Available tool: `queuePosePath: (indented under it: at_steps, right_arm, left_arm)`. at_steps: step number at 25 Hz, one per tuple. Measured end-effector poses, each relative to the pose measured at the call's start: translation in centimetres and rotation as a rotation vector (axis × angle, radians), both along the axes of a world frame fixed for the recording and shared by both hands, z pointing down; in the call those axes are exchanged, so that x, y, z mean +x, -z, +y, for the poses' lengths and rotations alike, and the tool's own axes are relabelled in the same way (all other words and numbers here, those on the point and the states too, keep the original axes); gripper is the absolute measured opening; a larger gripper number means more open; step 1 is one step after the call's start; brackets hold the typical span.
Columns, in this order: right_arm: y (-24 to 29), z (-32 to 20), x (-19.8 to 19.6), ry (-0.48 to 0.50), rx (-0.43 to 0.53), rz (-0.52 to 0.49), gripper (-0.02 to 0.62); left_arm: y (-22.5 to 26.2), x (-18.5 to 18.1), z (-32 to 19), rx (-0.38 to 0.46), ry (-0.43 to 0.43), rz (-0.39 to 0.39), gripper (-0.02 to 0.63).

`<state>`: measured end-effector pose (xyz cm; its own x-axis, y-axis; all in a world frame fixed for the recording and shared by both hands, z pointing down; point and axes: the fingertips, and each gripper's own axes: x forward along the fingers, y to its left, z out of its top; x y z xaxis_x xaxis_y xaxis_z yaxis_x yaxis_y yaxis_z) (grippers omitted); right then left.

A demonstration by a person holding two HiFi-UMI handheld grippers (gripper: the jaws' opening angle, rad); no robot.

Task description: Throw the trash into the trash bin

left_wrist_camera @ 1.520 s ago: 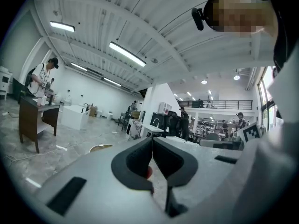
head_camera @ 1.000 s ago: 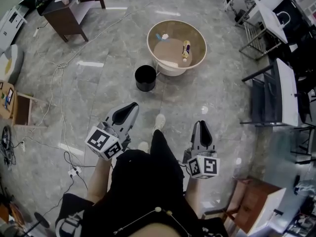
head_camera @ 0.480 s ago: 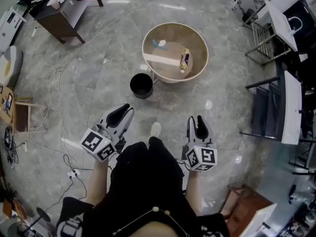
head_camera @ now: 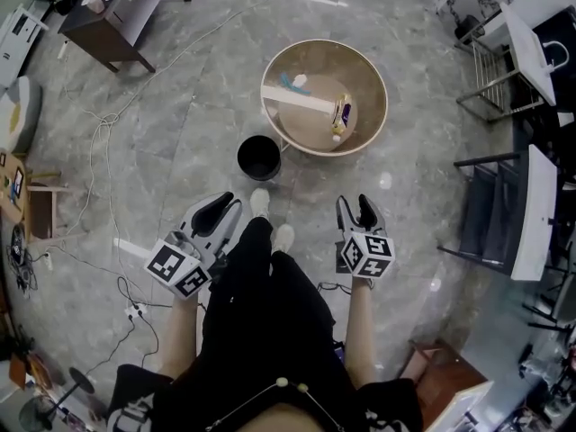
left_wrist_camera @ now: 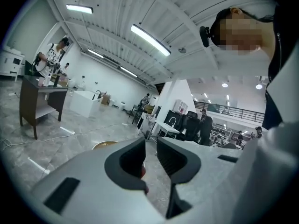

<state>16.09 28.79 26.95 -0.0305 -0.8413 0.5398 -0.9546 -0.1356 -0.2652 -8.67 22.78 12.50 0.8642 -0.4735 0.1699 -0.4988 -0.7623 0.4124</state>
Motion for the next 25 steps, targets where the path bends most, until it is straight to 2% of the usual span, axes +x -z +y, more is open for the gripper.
queuePosePath:
  at_steps: [7, 16, 25]
  right_arm:
    - [-3.5, -7.3, 1.6, -0.022, -0.092, 0.009, 0.253]
    - [-8.7, -14.7, 4.3, -0.033, -0.251, 0.099, 0.280]
    - [-17.2, -19.1, 7.3, -0.053, -0.418, 0.125, 0.339]
  left_arm:
    - [-2.6, 0.5, -6.7, -0.072, -0.061, -0.003, 0.094]
    - [-5.9, 1.0, -15.5, -0.137, -0.144, -0.039, 0.114]
    - [-9.2, 1.7, -17.3, -0.208, -0.159, -0.088, 0.114]
